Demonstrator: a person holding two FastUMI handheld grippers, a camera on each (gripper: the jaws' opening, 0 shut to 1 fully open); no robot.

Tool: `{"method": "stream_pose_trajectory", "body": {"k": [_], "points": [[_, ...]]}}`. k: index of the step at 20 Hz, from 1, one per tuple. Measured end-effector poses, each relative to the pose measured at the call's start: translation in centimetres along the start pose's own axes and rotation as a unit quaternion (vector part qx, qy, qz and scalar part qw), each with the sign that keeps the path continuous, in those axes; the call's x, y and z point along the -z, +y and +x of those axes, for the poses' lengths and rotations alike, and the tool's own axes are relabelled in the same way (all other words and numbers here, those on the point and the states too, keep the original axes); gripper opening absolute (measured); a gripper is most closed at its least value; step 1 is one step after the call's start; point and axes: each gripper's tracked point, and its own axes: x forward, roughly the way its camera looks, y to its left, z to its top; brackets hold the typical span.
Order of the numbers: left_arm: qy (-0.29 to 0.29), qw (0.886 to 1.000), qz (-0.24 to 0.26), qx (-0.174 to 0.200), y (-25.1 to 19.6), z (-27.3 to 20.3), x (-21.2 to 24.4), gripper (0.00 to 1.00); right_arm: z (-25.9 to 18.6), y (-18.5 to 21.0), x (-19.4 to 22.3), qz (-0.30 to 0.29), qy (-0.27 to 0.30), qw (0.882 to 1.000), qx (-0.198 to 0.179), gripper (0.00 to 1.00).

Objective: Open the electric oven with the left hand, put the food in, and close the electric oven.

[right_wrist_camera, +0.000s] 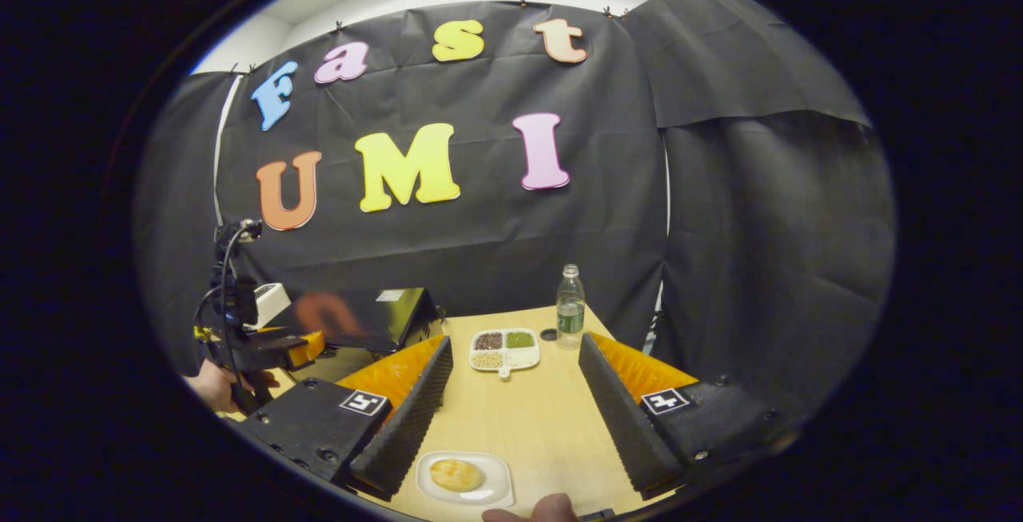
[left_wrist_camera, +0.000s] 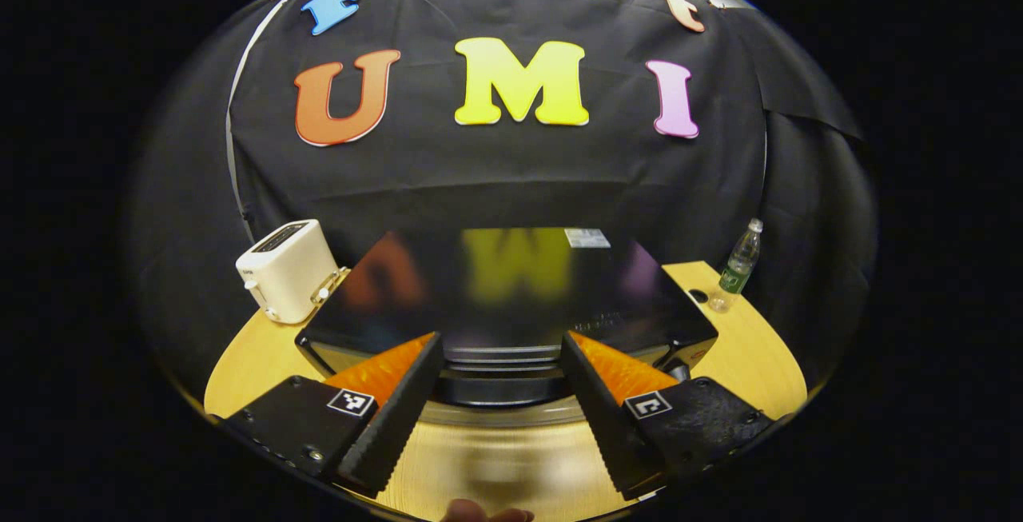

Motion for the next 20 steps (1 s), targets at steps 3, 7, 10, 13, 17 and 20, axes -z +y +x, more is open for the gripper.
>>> {"method": "stream_pose_trajectory", "body": {"k": [3,7,10,13,17,20], "points": [[0.014,1.0,-0.016,0.0,-0.1,-0.5,0.8,0.98,0.0,0.5,-0.3,0.0,-0.005,1.0,-0.002,0.99],[0.048,0.999,-0.019,-0.003,0.4,-2.5,3.2,0.98,-0.8,1.3,-0.4,0.0,-0.008,1.0,-0.008,0.99],[0.124,0.991,-0.06,-0.007,1.0,-5.5,10.1,0.98,-1.9,1.8,-0.5,-0.003,-0.014,1.0,-0.011,0.99],[0.169,0.981,-0.091,-0.007,1.4,-7.2,14.5,0.96,-3.2,1.9,-0.3,-0.013,-0.013,1.0,-0.008,0.98],[0.191,0.978,-0.088,-0.004,1.1,-7.1,17.0,0.85,-5.0,1.9,0.7,-0.03,0.003,1.0,-0.004,0.99],[0.211,0.974,-0.087,0.005,0.9,-7.4,18.9,0.97,-6.2,2.1,1.5,-0.047,0.017,0.999,-0.001,0.99]]}}
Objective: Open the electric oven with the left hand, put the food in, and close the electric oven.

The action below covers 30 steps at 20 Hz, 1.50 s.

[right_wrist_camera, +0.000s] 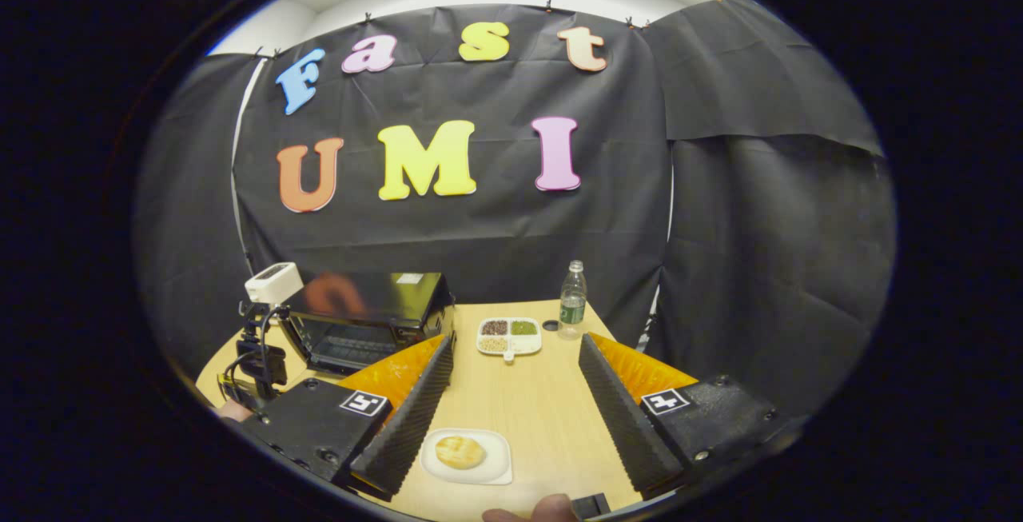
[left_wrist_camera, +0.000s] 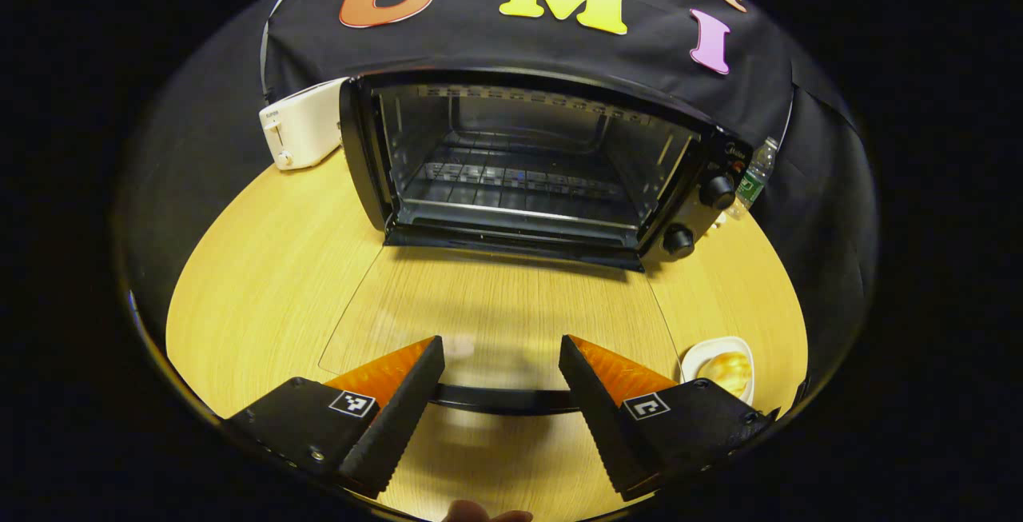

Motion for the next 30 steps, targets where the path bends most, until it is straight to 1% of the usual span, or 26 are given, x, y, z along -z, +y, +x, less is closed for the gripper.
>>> {"method": "stream_pose_trajectory", "body": {"k": [4,6,7,8,9,11,15,18,22,24,26,30], "points": [[-0.011,1.0,0.013,0.011,0.2,-0.1,0.6,0.95,-1.9,0.8,0.2,-0.005,0.01,1.0,-0.001,0.99],[-0.027,0.999,0.031,0.02,0.1,-0.8,-0.1,0.96,-2.8,1.7,0.3,-0.015,0.013,1.0,-0.006,0.99],[-0.044,0.998,0.043,0.025,0.3,-1.7,-0.9,0.84,-3.4,2.2,0.1,-0.02,0.01,1.0,-0.008,0.99],[-0.062,0.996,0.054,0.031,0.3,-2.9,-1.9,0.83,-4.0,2.6,0.1,-0.022,0.009,1.0,-0.011,0.99],[-0.082,0.994,0.067,0.037,0.2,-4.4,-2.9,0.93,-4.6,3.3,0.1,-0.023,0.011,1.0,-0.016,0.99],[-0.116,0.989,0.079,0.045,0.5,-7.3,-4.0,0.93,-6.0,4.6,0.2,-0.028,0.009,0.999,-0.022,0.99],[-0.16,0.984,0.061,0.053,1.2,-13.1,-3.7,0.93,-10.0,7.1,-0.2,-0.028,-0.01,0.999,-0.031,0.99],[-0.196,0.977,0.066,0.055,1.9,-18.2,-3.0,0.93,-12.5,8.2,1.1,-0.025,-0.009,0.999,-0.038,0.99],[-0.238,0.969,0.044,0.052,2.7,-23.7,-1.5,0.93,-14.6,10.2,3.5,-0.021,0.01,0.999,-0.049,0.99],[-0.254,0.965,0.039,0.047,3.3,-26.0,-1.2,0.93,-15.2,10.8,4.3,-0.018,0.015,0.998,-0.05,0.99],[-0.276,0.96,0.039,0.039,4.2,-28.1,-1.3,0.93,-15.3,11.7,5.0,-0.008,0.017,0.998,-0.058,0.99],[-0.303,0.952,0.039,0.025,5.9,-31.1,-1.6,0.93,-14.1,11.7,8.5,0.011,0.063,0.997,-0.052,0.99]]}}
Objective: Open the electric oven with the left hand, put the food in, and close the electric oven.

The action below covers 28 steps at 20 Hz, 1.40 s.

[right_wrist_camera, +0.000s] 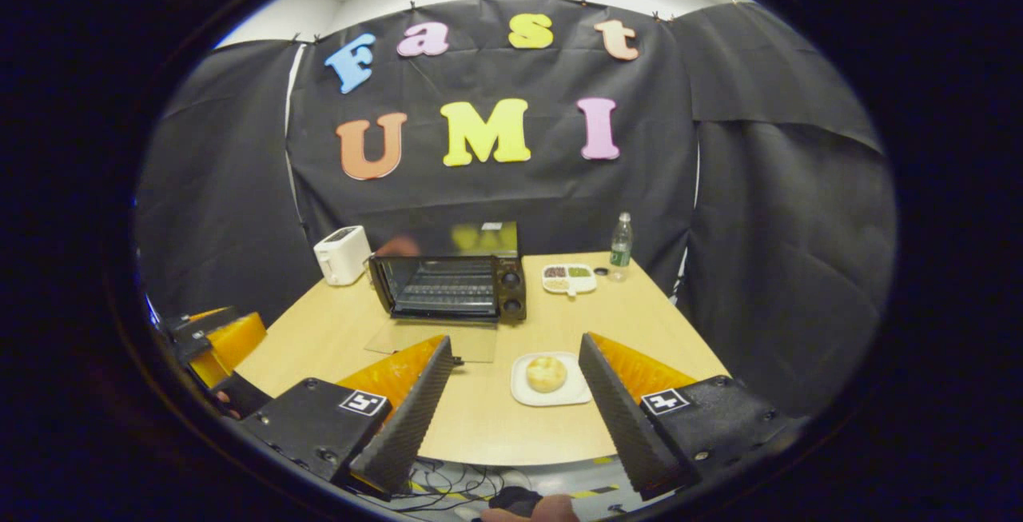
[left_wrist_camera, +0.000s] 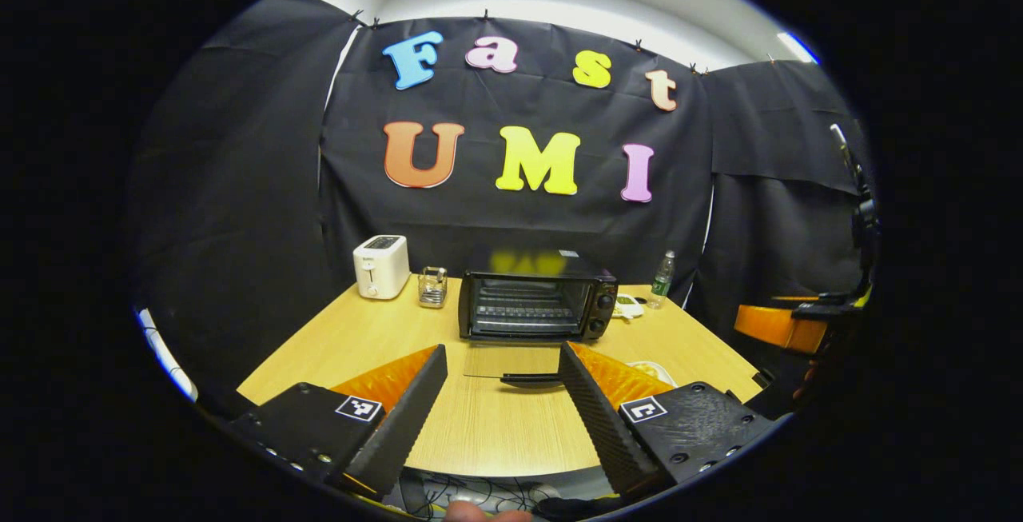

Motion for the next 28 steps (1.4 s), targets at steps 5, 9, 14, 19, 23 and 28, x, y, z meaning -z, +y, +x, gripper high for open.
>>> {"method": "stream_pose_trajectory", "body": {"k": [5,9,14,19,23,28], "points": [[-0.008,1.0,-0.003,-0.012,1.0,-1.2,-1.9,0.92,3.6,-1.6,3.4,-0.008,0.04,0.999,0.019,0.99],[0.003,1.0,0.0,-0.012,1.0,-0.6,-3.6,0.93,8.1,-2.8,5.8,0.001,0.072,0.997,0.025,0.99],[0.017,1.0,-0.01,-0.017,0.1,2.0,-6.0,0.93,15.6,-4.8,10.5,0.011,0.129,0.991,0.032,0.99],[0.025,0.999,-0.019,-0.04,-0.5,5.5,-6.5,0.93,21.3,-6.1,14.3,0.011,0.171,0.985,0.025,0.99],[0.046,0.997,-0.022,-0.057,-0.5,6.9,-5.4,0.93,23.6,-6.9,16.9,0.0,0.204,0.979,0.024,0.99],[0.061,0.996,-0.016,-0.061,0.1,7.9,-4.9,0.93,24.5,-6.4,17.9,-0.005,0.218,0.976,0.017,0.96]]}}
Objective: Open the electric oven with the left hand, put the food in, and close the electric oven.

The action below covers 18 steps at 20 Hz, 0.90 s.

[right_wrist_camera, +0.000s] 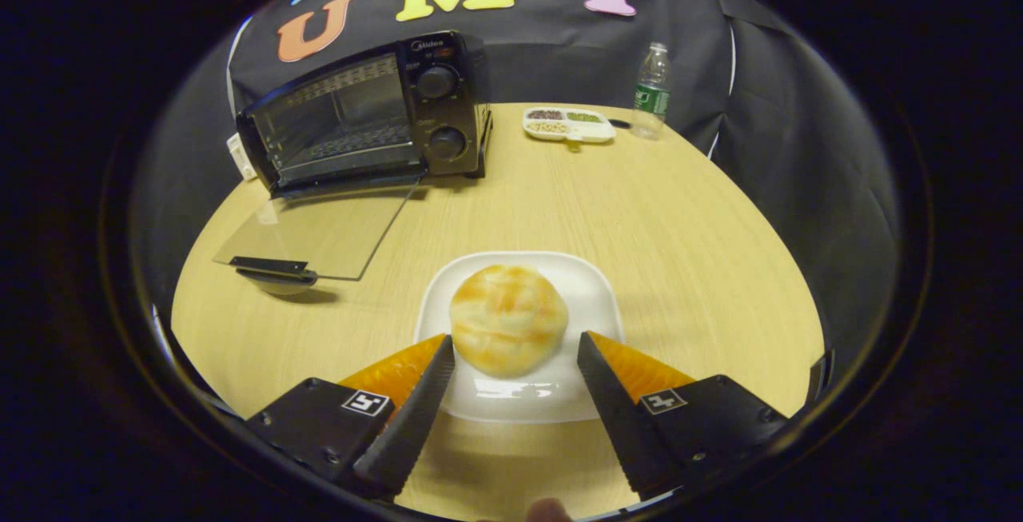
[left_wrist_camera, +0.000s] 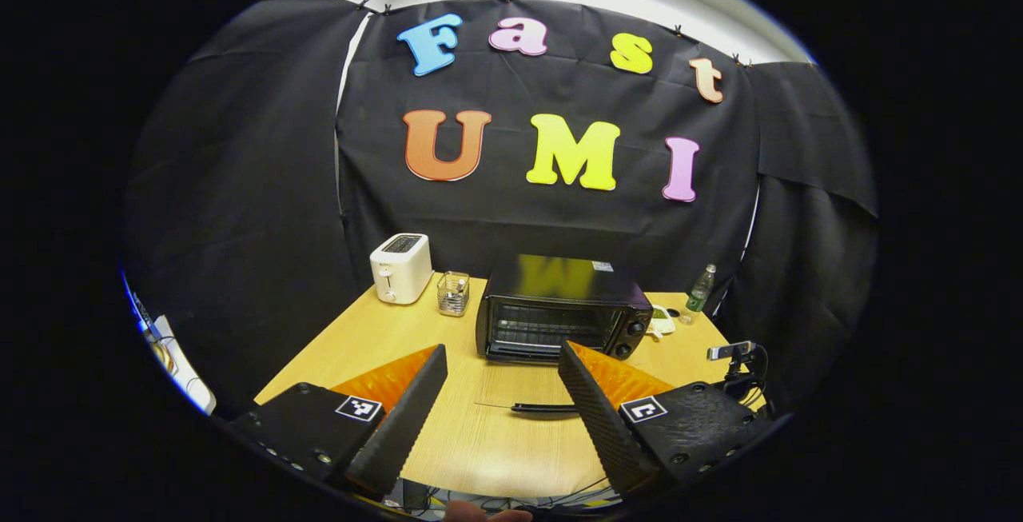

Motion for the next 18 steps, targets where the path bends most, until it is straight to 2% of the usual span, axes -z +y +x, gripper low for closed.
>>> {"method": "stream_pose_trajectory", "body": {"k": [5,10,13,18], "points": [[0.0,1.0,-0.003,0.011,0.0,0.2,0.1,0.93,0.4,0.0,0.0,0.006,0.006,1.0,0.013,0.79],[-0.016,0.999,0.002,0.039,-0.3,-0.1,-0.9,0.93,-2.0,1.0,-0.8,0.028,-0.009,1.0,-0.001,0.59],[-0.017,0.999,0.004,0.051,0.0,0.2,-1.1,0.93,-5.1,2.0,-1.2,0.053,-0.028,0.998,-0.008,0.53],[-0.025,0.998,0.008,0.064,1.4,0.4,-1.4,0.93,-8.4,4.9,-1.9,0.08,-0.051,0.995,-0.018,0.52]]}}
